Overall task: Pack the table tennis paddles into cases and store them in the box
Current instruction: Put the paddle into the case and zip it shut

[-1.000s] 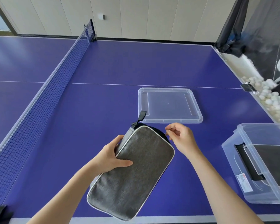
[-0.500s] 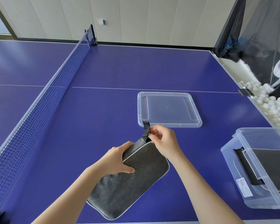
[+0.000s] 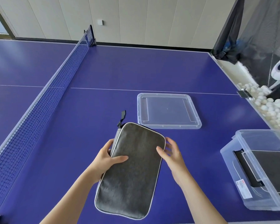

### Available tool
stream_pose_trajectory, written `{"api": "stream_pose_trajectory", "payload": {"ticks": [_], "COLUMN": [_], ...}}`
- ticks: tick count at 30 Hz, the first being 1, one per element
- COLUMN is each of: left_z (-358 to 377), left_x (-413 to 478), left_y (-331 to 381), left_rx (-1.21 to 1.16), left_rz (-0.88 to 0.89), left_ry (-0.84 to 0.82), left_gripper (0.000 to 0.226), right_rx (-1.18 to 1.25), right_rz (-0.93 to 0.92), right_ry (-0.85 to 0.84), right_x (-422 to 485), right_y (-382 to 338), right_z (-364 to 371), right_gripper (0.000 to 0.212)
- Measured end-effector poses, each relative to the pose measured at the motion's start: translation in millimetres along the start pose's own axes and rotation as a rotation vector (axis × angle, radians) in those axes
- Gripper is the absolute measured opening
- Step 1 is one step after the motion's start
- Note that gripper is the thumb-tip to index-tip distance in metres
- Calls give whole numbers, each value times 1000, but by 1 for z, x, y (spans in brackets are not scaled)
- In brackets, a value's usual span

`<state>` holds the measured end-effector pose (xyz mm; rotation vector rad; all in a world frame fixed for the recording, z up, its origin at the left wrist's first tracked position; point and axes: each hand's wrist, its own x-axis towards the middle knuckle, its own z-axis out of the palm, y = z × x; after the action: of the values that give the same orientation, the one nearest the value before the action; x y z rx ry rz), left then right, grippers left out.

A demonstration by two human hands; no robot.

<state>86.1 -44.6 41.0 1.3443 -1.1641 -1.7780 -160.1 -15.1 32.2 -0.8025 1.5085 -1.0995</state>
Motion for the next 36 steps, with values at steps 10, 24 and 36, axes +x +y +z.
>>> {"api": "stream_pose_trajectory", "payload": {"ticks": [10, 24, 36], "left_z": [-3, 50, 199], "left_x": [7, 47, 29], "left_y": [2, -7, 22], "left_rx": [-165, -42, 60], "left_rz": [-61, -187, -85], "left_ry": [-22, -323, -491], "left_gripper": [93, 94, 81], "right_rx": [99, 39, 113], "right_rz": [112, 88, -1], "right_ry": [-175, 132, 319], "right_x": [-13, -57, -118], "right_y": [2, 4, -5], "right_z": [8, -55, -185], "right_gripper": [72, 57, 73]}}
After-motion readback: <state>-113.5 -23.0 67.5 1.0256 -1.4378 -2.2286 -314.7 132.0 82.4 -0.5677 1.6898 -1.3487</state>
